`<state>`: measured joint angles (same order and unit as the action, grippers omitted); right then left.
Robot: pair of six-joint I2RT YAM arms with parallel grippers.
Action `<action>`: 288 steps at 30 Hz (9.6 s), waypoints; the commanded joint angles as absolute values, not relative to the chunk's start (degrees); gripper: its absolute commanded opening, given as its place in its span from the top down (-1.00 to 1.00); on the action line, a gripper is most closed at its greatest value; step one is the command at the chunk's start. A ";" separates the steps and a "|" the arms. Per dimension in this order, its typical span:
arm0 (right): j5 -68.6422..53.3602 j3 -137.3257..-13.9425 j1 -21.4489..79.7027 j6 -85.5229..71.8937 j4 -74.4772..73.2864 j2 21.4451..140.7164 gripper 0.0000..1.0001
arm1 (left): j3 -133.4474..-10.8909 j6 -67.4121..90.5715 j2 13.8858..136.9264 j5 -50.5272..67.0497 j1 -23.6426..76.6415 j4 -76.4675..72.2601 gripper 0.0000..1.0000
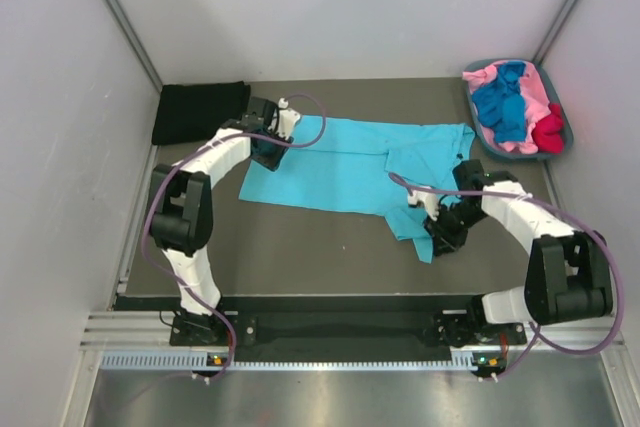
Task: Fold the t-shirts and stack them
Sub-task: Fold the tshirt
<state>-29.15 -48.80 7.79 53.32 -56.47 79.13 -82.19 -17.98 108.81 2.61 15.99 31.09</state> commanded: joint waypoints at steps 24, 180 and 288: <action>-23.73 -49.30 13.10 43.68 -50.53 85.60 0.40 | -75.94 -17.05 97.74 12.57 17.49 31.82 0.22; 3.78 -98.96 14.24 44.56 -47.90 111.35 1.00 | -123.31 -17.14 133.68 10.37 3.87 52.65 1.00; -26.55 -92.09 2.02 35.34 -58.19 106.51 0.07 | -80.47 -25.49 97.28 6.06 2.20 56.25 0.25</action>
<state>-24.60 -87.33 1.50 37.67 -59.90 103.61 -72.62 -24.21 98.00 4.08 2.44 55.83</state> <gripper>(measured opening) 0.468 0.375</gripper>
